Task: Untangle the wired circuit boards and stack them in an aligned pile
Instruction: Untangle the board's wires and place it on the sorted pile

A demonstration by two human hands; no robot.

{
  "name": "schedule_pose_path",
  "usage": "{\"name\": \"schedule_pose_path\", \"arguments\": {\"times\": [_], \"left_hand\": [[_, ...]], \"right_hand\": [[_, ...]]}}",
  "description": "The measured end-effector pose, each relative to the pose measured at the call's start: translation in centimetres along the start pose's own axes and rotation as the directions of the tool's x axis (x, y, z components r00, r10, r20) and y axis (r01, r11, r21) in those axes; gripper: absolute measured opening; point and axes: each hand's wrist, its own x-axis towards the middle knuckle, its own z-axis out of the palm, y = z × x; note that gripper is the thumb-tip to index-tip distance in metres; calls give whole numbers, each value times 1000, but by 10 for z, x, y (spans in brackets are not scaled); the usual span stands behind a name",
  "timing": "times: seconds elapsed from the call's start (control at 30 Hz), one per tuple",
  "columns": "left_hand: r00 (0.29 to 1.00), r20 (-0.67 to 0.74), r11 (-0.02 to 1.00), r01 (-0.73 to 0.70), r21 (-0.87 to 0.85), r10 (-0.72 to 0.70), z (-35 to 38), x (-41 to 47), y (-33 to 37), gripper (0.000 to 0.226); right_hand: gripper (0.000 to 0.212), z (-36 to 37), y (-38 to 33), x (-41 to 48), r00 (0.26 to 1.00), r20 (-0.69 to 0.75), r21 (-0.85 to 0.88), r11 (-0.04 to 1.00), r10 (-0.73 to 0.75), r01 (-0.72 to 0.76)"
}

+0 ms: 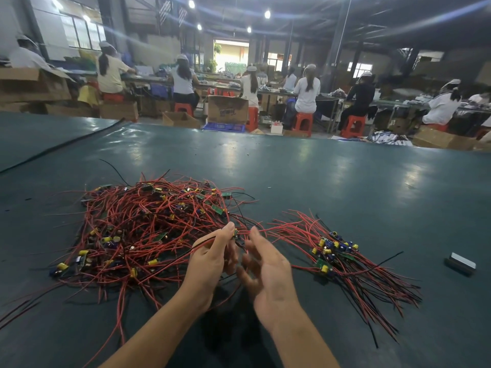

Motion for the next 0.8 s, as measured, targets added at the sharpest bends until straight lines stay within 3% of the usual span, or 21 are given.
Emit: {"name": "schedule_pose_path", "arguments": {"times": [0.1, 0.33, 0.5, 0.67, 0.8], "left_hand": [[1000, -14, 998, -1, 58, 1, 0, 1, -3, 34], [997, 48, 988, -59, 141, 52, 2, 0, -3, 34], [992, 55, 982, -122, 147, 115, 6, -3, 1, 47], [995, 47, 992, -95, 79, 91, 8, -5, 3, 46], [991, 92, 990, -109, 88, 101, 13, -9, 3, 47]], "right_hand": [[8, 7, 14, -1, 997, 6, -21, 997, -72, 72], [12, 8, 11, 3, 988, -113, 14, 994, -107, 109], [30, -3, -9, 10, 956, -282, 27, 996, -79, 91], [28, -23, -36, 17, 927, -370, 139, 982, -65, 124], [17, -32, -44, 19, 937, -339, 238, 957, -80, 168]]}}
